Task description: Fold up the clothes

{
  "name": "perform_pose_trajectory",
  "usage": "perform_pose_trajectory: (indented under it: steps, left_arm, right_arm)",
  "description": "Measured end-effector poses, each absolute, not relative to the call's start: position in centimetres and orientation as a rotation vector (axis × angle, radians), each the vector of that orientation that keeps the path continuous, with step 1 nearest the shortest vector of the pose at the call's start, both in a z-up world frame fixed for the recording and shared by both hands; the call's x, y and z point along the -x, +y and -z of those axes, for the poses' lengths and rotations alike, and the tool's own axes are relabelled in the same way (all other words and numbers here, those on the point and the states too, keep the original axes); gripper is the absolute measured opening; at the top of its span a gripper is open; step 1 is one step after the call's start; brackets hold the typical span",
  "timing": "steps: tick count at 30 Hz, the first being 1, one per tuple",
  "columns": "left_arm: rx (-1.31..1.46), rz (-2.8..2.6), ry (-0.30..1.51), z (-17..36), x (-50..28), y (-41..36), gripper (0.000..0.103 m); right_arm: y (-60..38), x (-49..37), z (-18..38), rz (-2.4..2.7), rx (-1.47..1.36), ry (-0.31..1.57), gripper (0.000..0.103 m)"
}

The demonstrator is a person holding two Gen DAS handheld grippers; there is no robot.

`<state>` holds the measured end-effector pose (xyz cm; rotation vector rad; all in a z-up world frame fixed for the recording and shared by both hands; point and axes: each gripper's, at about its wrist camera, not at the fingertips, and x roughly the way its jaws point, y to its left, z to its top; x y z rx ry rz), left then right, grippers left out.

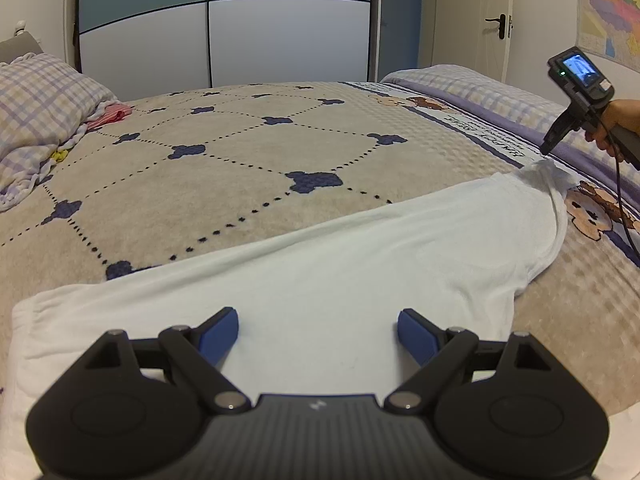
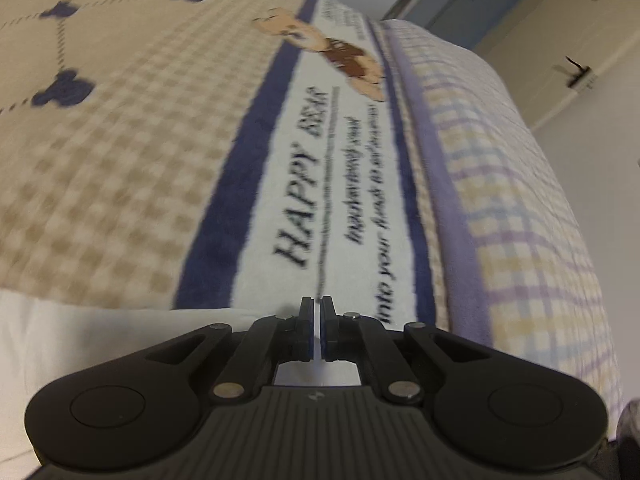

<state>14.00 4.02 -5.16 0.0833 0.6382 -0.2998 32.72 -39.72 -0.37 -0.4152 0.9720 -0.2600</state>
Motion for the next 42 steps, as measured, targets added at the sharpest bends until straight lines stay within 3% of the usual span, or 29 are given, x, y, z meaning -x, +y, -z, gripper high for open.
perform_pose_trajectory:
  steps: [15, 19, 21, 22, 27, 30, 36, 42]
  left_arm:
    - [-0.09, 0.295, 0.638, 5.3, -14.0, 3.8, 0.089]
    - [-0.091, 0.297, 0.637, 5.4, -14.0, 3.8, 0.09]
    - [-0.09, 0.297, 0.637, 5.3, -14.0, 3.8, 0.09]
    - [-0.089, 0.298, 0.637, 5.3, -14.0, 3.8, 0.09]
    - [-0.088, 0.299, 0.637, 5.4, -14.0, 3.9, 0.09]
    - [-0.091, 0.299, 0.638, 5.4, -14.0, 3.8, 0.09]
    - [-0.091, 0.3, 0.638, 5.4, -14.0, 3.8, 0.091]
    - [-0.089, 0.3, 0.638, 5.3, -14.0, 3.8, 0.091]
  right_arm:
    - [-46.9, -29.2, -0.4, 0.215, -0.124, 0.947, 0.02]
    - [-46.4, -30.2, 0.9, 0.21, -0.154, 0.964, 0.021]
    - [-45.8, -30.5, 1.6, 0.212, -0.113, 0.968, 0.02]
    - [-45.4, -30.4, 1.7, 0.211, -0.085, 0.953, 0.002]
    - [-43.8, -31.7, 0.9, 0.264, 0.119, 0.897, 0.002]
    - [-43.9, -32.6, 0.5, 0.27, 0.102, 0.903, 0.003]
    - [-44.8, -31.5, 0.3, 0.301, 0.042, 0.915, 0.02]
    - [-46.7, -27.9, -0.7, 0.295, -0.118, 0.923, 0.021]
